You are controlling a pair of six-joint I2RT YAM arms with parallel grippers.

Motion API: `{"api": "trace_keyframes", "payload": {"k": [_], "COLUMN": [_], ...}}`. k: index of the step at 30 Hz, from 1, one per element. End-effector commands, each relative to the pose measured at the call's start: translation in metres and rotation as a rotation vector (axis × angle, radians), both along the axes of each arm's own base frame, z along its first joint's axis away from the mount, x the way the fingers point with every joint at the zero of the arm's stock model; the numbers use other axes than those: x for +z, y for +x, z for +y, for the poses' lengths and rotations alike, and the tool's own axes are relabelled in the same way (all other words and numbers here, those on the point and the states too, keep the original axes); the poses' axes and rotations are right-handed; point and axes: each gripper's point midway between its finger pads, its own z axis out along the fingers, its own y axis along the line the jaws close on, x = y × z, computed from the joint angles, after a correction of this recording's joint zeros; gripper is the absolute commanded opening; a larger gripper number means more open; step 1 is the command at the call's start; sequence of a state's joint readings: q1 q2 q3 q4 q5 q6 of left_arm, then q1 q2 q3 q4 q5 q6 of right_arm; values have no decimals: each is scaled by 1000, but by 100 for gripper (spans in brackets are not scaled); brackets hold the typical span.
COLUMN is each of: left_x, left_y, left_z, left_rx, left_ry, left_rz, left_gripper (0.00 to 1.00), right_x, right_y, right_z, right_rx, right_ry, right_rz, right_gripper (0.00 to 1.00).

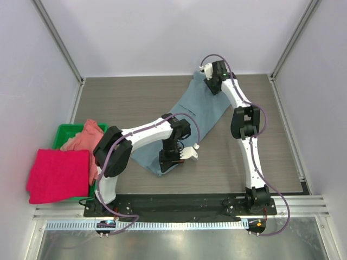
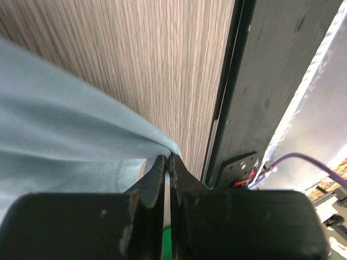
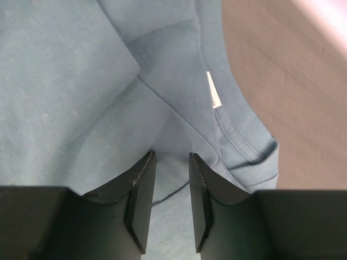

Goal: Fold and stack the t-shirts
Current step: Fold the tshirt

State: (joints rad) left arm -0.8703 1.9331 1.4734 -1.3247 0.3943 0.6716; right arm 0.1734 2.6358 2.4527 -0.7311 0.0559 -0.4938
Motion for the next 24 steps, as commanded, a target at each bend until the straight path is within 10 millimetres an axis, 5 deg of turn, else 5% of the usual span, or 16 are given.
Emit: {"api": "trace_keyframes", "payload": {"k": [1,2,6,9,12,13,17,20,24], "left_x": [8,7,5,14,39,48,41,14,-16], "left_y": [-11,-11,-6,-1,8,14,30,29,30], "left_z": [-16,-21,-52,-77,-92,-92,-78,-56,-46], "left_rx": [26,27,69,106,126,128,141,145,161], "left_ry": [-11,-15,-36,-90,-159,-179,-154,-67,-41], "left_rz": [67,64,84,106,64,23,-63,-42,-51], "left_gripper": [1,1,7,23,36,38,38,31,30], "right_x": [-30,-16,-12,8,60,97,140,150,131], "right_y": [14,26,35,42,50,52,37,21,1], "right_z": [42,51,98,109,101,93,77,73,72], "right_rx": [77,86,191,166,85,59,2,1,-1], "right_ry": [36,46,75,124,188,216,264,279,284], "right_rz": [-13,-70,-154,-209,-297,-348,-367,-341,-263], "right_gripper": [39,40,41,42,46,47,49,50,50]}}
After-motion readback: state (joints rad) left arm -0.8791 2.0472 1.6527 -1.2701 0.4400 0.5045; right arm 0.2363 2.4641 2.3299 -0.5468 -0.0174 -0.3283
